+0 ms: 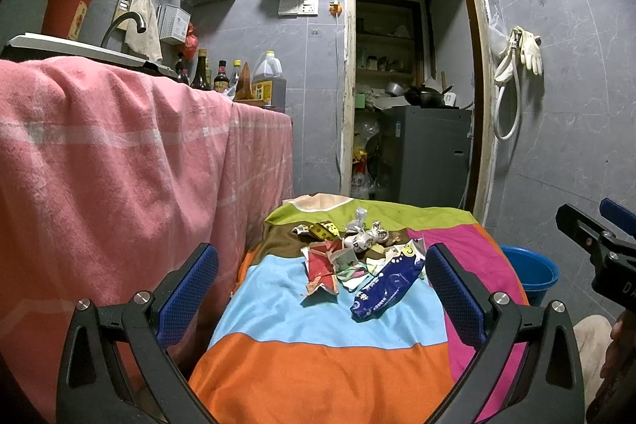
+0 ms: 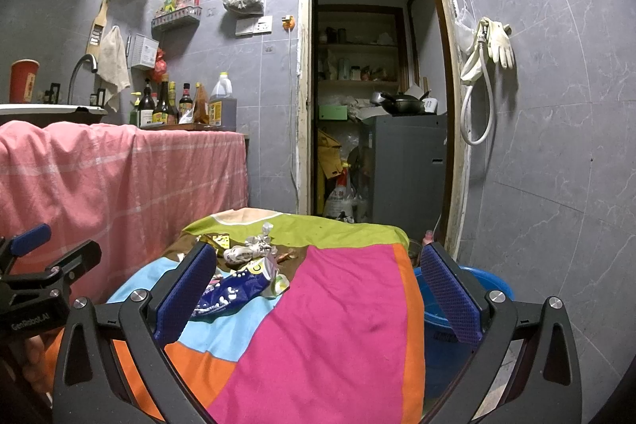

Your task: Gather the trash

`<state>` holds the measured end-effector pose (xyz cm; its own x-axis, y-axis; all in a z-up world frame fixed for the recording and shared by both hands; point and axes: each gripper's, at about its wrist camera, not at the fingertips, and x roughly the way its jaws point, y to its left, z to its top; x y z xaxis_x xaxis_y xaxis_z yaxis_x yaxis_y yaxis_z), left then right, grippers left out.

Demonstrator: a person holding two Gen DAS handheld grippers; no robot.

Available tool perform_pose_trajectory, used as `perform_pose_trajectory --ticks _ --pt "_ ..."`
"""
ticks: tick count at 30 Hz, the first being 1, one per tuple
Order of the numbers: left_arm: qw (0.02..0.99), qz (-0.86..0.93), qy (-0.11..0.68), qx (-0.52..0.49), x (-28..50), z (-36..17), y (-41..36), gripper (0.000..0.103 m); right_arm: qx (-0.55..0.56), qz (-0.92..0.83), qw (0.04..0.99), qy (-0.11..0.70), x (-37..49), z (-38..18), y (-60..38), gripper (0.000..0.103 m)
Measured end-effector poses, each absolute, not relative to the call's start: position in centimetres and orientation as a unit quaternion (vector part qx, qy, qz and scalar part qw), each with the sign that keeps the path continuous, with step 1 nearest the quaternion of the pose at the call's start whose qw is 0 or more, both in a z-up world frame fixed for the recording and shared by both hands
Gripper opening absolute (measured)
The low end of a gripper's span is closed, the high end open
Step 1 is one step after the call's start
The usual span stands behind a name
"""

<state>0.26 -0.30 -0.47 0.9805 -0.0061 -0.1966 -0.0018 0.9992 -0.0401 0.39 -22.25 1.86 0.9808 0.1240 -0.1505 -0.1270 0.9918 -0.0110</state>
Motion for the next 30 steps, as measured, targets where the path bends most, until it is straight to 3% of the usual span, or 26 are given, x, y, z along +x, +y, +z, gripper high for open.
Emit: perform_pose_trajectory --ticks 26,30 --pt "0.997 0.001 0.079 -0.005 2.2 -0.1 0.6 0.102 -0.02 0.089 0.995 0.038 2.3 3.6 -22.3 0.103" --pt "0.994 -0.007 0.108 -0.011 4.6 -0.2 1.4 0.102 -0.029 0.109 0.993 0.039 4.3 3.8 -22.0 0.103"
